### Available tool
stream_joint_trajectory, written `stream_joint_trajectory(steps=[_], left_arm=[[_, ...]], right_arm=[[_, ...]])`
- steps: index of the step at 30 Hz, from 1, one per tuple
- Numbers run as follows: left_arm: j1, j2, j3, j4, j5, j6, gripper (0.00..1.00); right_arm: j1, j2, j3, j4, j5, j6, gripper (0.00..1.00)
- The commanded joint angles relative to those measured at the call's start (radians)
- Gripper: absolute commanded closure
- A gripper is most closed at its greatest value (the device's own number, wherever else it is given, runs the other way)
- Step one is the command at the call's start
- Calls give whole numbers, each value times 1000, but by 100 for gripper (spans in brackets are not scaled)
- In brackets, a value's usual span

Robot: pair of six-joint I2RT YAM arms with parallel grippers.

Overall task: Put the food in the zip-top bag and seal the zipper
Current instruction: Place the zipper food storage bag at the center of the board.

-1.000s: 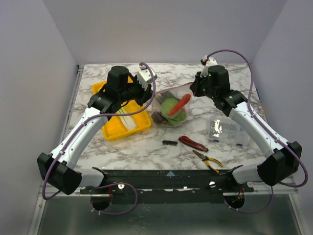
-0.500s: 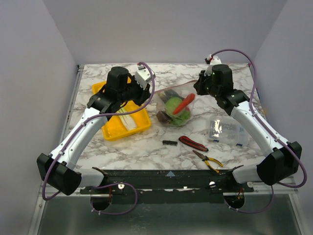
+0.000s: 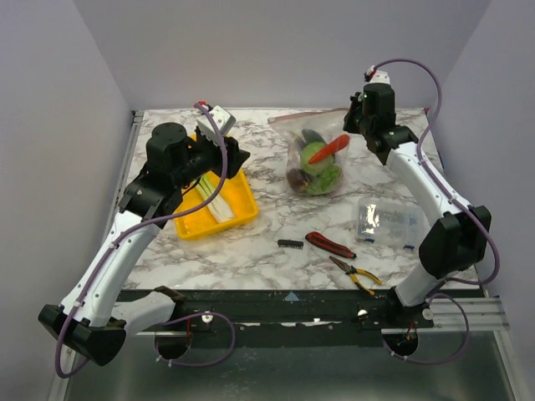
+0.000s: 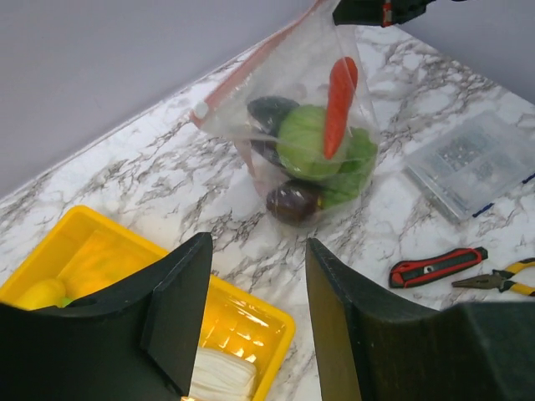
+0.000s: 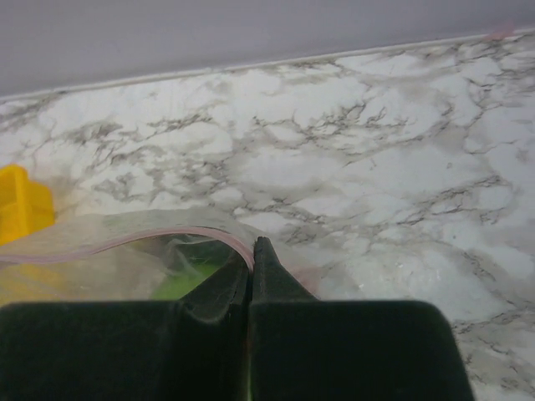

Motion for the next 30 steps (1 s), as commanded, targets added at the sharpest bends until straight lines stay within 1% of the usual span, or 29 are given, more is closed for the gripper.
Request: stream_joint_trajectory(steps=[1, 5, 9, 11, 14, 18, 20, 23, 26, 30], left_arm=[[-3, -63, -82, 59, 18, -69, 50], [-5, -117, -162, 130, 55, -88, 51], [-6, -130, -189, 142, 82, -82, 51], [-6, -131, -198, 145, 87, -75, 51], [-6, -137, -214, 154, 92, -71, 51], [-8, -147, -227, 167, 113, -80, 51], [-7, -157, -232, 169, 120, -84, 51], [-9, -179, -238, 164, 122, -89, 51], [-11, -208, -249, 165, 106, -95, 50], [-11, -249, -268, 174, 68, -122, 50]], right_arm=[[-108, 90, 177, 15, 119, 49, 100], [-159, 164, 304, 4, 130, 19, 100], [-159, 184, 316, 72, 153, -28, 100], [-159, 181, 274, 115, 150, -24, 100], [-147, 161, 149, 200, 110, -25, 100], [-85, 124, -44, 362, 133, -49, 100], [-47, 106, -126, 412, 148, -49, 100], [5, 75, -238, 453, 147, -37, 100], [61, 53, -309, 465, 123, -22, 100], [116, 53, -343, 438, 96, -6, 98]])
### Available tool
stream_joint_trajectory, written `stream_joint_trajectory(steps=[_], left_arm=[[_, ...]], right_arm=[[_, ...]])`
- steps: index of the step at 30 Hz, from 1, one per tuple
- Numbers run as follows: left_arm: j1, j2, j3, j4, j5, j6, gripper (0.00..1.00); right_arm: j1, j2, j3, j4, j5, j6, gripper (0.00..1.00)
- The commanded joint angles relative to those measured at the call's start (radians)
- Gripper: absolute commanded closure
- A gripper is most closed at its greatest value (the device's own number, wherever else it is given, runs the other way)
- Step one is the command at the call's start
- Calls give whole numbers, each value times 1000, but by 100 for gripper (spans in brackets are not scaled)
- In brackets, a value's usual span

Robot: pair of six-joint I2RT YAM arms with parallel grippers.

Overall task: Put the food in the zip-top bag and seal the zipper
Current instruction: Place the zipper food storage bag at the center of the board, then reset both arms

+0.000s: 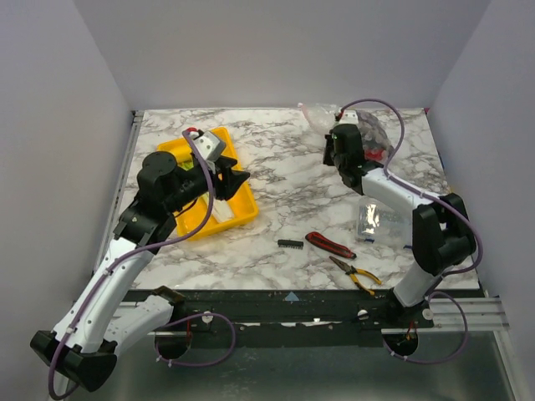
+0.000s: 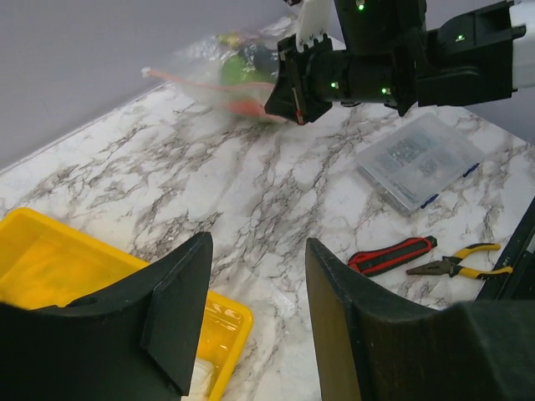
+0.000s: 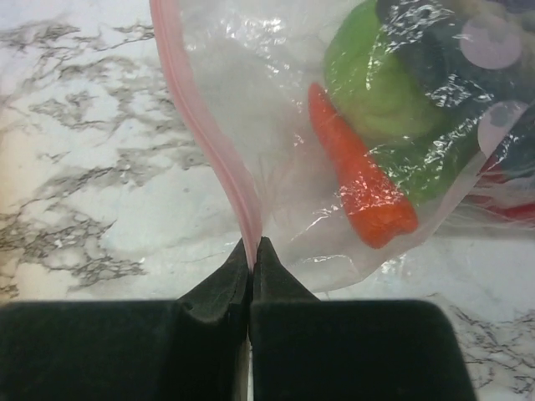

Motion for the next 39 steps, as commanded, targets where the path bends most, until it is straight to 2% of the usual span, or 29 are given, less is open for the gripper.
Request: stream_joint_trajectory(steps=[1, 5, 7, 10, 14, 18, 23, 25, 26, 28, 35, 39], left_arm=[[-6, -58, -24, 33, -38, -44, 50], [-6, -95, -42, 39, -127, -92, 50], [-7, -112, -48, 44, -167, -138, 47], [-6, -131, -37, 29, -233, -203, 44], [-6, -157, -14, 10, -317, -271, 37], [-6, -202, -6, 11, -386, -312, 32], [-5, -292, -32, 67, -453, -303, 29], [-5, -327, -35, 82, -479, -290, 29], [-4, -341, -31, 87, -492, -279, 28], [-5, -365, -15, 81, -512, -256, 28], [-3, -454, 29, 55, -567, -197, 27], [-3, -491, 35, 51, -577, -198, 27]], right_arm=[[42, -45, -28, 55, -37, 32, 97], [65, -48, -51, 25, -81, 49, 93], [75, -54, -64, 16, -100, 55, 87], [81, -71, -61, -37, -115, 58, 76], [81, -115, -16, -173, -138, 49, 55], [81, -226, 3, -273, -136, 35, 38], [81, -382, 54, -441, -127, 25, 30], [81, -459, 61, -490, -134, 29, 22], [81, -504, 61, -508, -141, 32, 12], [81, -588, 57, -541, -134, 48, 1], [81, -893, 24, -547, 6, 62, 1], [81, -992, 27, -569, 70, 95, 1]])
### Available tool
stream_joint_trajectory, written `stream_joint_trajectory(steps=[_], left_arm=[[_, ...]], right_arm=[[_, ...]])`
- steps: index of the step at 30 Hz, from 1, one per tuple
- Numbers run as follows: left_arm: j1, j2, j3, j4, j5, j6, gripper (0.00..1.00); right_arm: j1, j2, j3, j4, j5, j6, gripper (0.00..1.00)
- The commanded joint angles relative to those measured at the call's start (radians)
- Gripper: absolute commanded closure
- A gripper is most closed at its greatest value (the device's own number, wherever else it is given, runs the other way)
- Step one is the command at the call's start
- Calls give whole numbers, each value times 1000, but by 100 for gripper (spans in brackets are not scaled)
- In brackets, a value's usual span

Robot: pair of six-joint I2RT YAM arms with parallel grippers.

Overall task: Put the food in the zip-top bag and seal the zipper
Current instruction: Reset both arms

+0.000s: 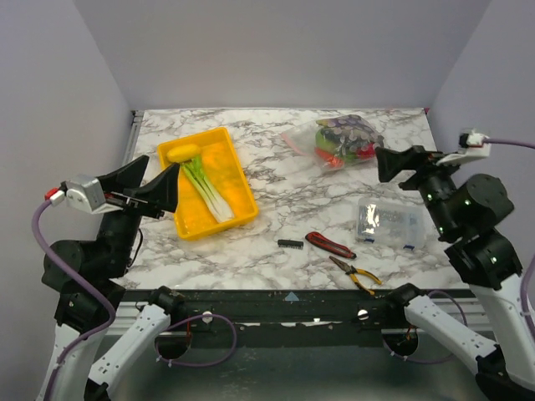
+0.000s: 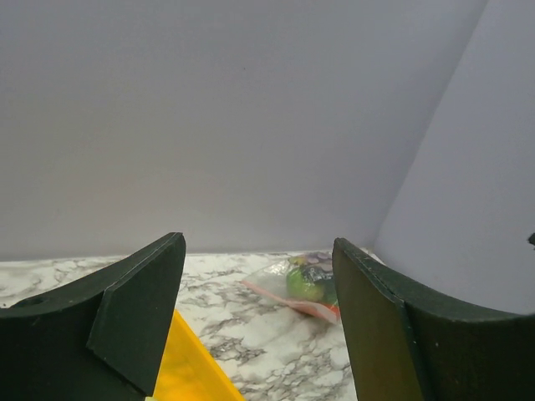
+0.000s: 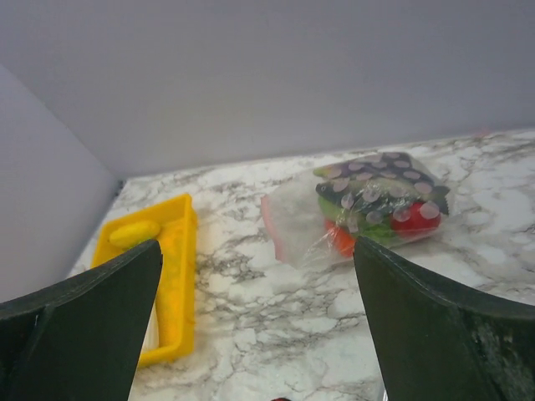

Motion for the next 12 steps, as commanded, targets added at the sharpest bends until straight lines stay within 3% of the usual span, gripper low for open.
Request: stream_joint_trajectory(steps=[1, 9, 12], left_arm=[[-1, -40, 36, -12, -50, 23, 27], [-1, -56, 52, -66, -80, 46, 27], [-1, -57, 53, -69, -94, 49, 27]], right_arm=[[5, -76, 2, -78, 121, 48, 1], [5, -115, 59, -118, 179, 50, 1], [5, -71, 110, -212, 216, 86, 1]])
